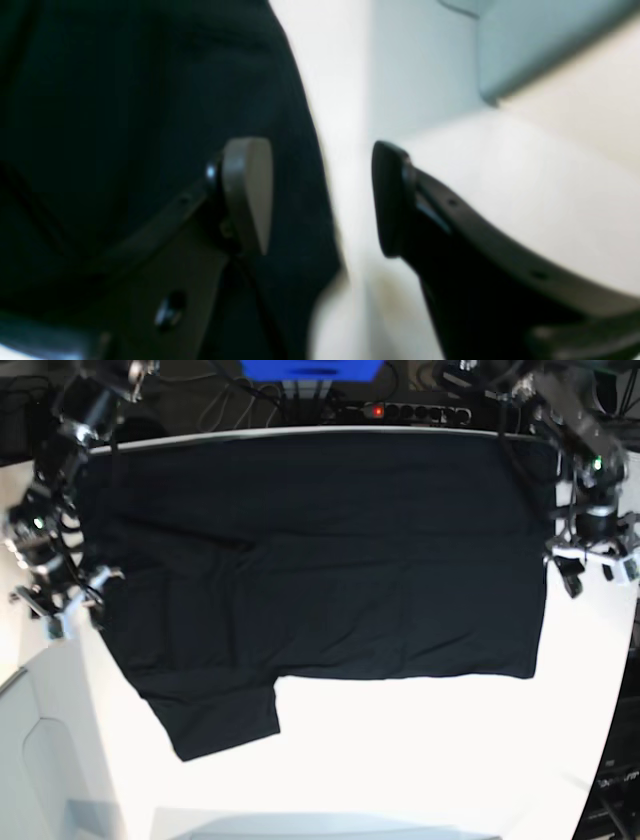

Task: Fold the T-shirt properly
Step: 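Move both grippers to the shirt's side edges midway along the body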

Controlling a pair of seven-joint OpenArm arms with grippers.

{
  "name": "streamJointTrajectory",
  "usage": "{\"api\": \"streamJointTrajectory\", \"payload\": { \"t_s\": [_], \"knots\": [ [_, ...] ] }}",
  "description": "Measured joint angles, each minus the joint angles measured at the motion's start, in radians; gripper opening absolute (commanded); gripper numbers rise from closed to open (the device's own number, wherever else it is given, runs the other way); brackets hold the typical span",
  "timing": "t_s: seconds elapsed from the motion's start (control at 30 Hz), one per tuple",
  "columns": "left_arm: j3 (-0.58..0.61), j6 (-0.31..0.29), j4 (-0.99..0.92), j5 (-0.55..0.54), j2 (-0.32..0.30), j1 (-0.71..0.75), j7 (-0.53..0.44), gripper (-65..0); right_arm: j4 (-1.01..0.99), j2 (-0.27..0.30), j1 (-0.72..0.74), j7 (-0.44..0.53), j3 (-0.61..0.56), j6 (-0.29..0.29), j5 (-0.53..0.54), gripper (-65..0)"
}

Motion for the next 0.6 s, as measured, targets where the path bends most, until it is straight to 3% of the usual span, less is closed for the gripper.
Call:
{"api": "streamJointTrajectory", "payload": {
  "t_s": [0.13, 0.23, 0.37, 0.5, 0.6],
  "knots": [
    [0.025, -0.005, -0.110, -0.012, -0.003, -0.100, -0.009, -23.4, -0.211, 0.006, 0.141, 0.010, -0.061, -0.023, 0.000, -32.1],
    [0.066, 0.002, -0.205, 0.000, -0.052, -0.161, -0.005, -23.4, -0.410, 0.017, 0.263, 0.032, -0.070, -0.054, -0.007, -32.1],
    [0.122, -0.003, -0.344, -0.003, -0.098, -0.248, -0.010, -23.4, -0.675, 0.048, 0.408, 0.137, -0.071, -0.118, -0.005, -32.1],
    [0.122, 0.005, -0.465, -0.002, -0.129, -0.330, -0.009, -23.4, -0.911, 0.093, 0.497, 0.311, -0.070, -0.196, -0.002, -32.1],
    [0.118, 0.008, -0.567, 0.001, -0.155, -0.384, -0.013, -23.4, -1.050, 0.128, 0.536, 0.381, -0.122, -0.206, -0.009, -32.1]
  ]
}}
